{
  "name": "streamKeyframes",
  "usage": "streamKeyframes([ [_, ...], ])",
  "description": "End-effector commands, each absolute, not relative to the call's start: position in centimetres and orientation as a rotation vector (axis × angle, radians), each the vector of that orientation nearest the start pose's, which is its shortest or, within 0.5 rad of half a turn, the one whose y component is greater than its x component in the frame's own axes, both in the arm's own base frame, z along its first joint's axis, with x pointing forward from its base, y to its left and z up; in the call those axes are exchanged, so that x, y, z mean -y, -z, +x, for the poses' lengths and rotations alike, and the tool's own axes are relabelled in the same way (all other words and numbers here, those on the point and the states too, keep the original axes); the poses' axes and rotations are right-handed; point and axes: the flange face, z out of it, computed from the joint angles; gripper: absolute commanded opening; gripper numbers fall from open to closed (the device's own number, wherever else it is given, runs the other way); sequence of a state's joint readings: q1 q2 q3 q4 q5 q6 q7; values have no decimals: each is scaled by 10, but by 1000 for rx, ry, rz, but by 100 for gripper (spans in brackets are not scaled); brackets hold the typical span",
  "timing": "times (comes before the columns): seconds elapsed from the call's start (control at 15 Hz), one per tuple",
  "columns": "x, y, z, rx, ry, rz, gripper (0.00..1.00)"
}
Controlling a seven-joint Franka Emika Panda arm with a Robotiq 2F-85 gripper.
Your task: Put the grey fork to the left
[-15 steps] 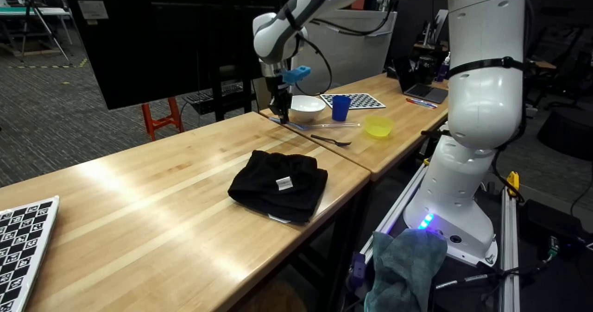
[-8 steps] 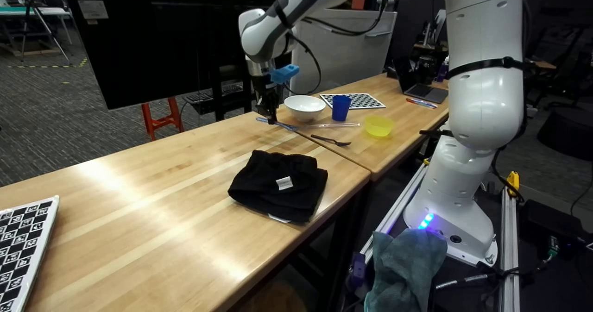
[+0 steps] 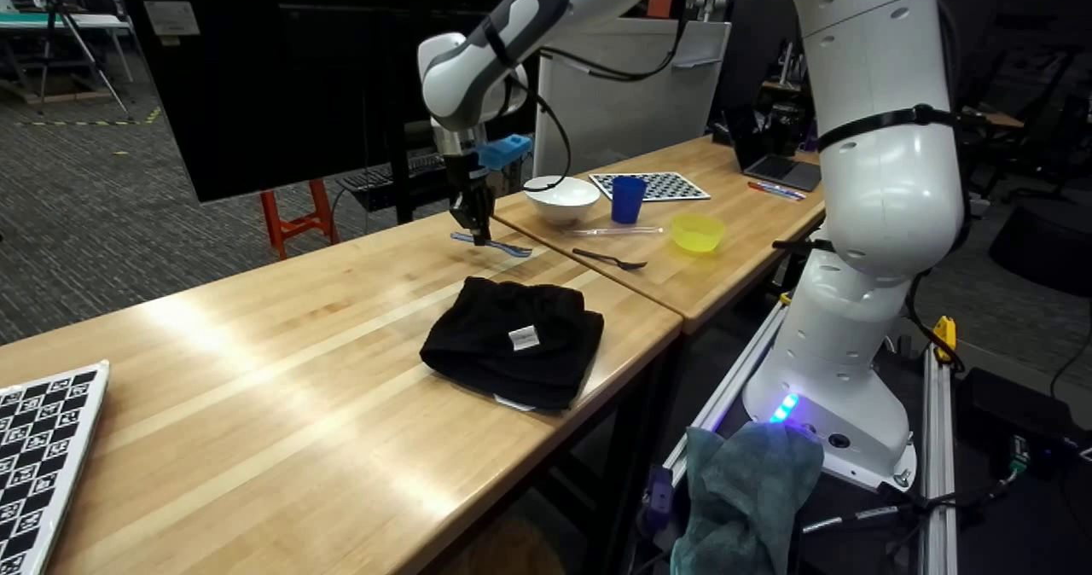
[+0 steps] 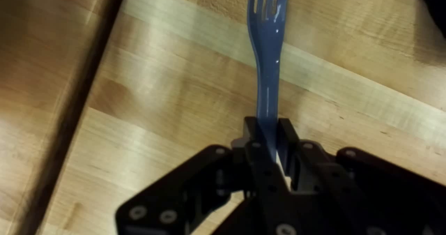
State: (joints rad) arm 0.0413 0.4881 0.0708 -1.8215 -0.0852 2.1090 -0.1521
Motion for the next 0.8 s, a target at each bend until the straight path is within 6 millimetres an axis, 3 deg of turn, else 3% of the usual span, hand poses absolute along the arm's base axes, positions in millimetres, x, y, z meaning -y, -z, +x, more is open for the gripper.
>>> streamKeyframes([
  [0.0, -73, -246, 637, 535, -317, -3078, 4],
  [0.47, -72, -236, 653, 595, -313, -3056, 4],
  [0.53, -71, -235, 654, 602, -313, -3055, 33],
  [0.73, -66, -236, 656, 604, -312, -3057, 52],
])
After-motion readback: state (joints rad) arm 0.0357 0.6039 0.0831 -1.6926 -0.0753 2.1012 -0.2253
